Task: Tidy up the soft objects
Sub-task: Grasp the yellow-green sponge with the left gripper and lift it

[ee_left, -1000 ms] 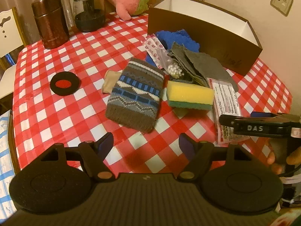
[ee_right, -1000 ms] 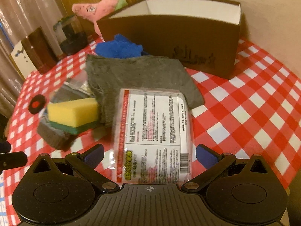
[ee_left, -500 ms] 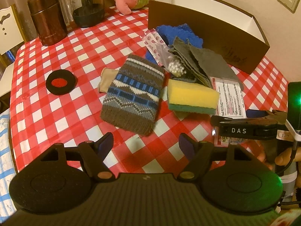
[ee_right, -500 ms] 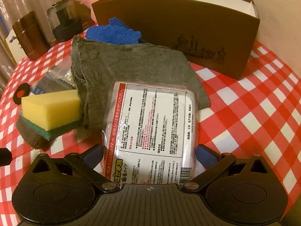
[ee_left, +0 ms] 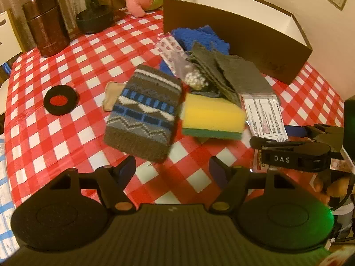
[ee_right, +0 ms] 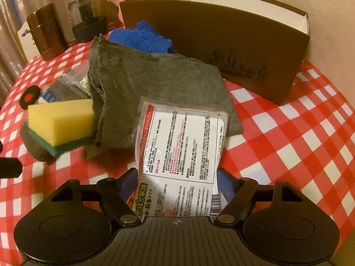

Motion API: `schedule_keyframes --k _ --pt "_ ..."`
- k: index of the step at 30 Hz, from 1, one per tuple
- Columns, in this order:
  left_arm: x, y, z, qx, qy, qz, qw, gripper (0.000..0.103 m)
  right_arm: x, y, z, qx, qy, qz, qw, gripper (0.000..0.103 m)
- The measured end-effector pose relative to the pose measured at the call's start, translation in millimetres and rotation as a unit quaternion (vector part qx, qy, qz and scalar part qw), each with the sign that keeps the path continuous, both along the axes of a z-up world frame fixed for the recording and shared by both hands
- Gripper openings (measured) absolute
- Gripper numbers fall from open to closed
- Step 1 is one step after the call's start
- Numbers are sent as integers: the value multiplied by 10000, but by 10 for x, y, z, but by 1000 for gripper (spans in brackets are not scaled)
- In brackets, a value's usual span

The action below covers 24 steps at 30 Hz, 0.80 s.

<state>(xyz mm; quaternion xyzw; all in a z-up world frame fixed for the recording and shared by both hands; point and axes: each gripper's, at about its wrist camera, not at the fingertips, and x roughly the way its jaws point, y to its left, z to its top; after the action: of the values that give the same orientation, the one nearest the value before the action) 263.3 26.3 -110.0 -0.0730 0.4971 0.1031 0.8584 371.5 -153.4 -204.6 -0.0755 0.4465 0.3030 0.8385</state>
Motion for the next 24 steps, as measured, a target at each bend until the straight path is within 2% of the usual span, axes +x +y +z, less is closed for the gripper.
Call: schedule_keyframes --k 6,10,16,22,24 --pt "50 -63 27 -62 -71 -59 9999 71 -29 -151 60 51 -48 -46 10000 75" --pt "114 -83 58 -275 -167 -37 9995 71 -13 -262 143 114 -95 -124 9998 75" --pt "232 -193 27 -84 -172 -206 9996 71 42 -413 212 167 -75 -269 9995 75" --pt "359 -216 -12 -171 -245 -241 9993 72 81 -528 250 191 -86 -353 9992 75" --pt "425 -225 -40 -97 -241 -231 9994 72 102 -564 248 191 -62 -391 9990 75"
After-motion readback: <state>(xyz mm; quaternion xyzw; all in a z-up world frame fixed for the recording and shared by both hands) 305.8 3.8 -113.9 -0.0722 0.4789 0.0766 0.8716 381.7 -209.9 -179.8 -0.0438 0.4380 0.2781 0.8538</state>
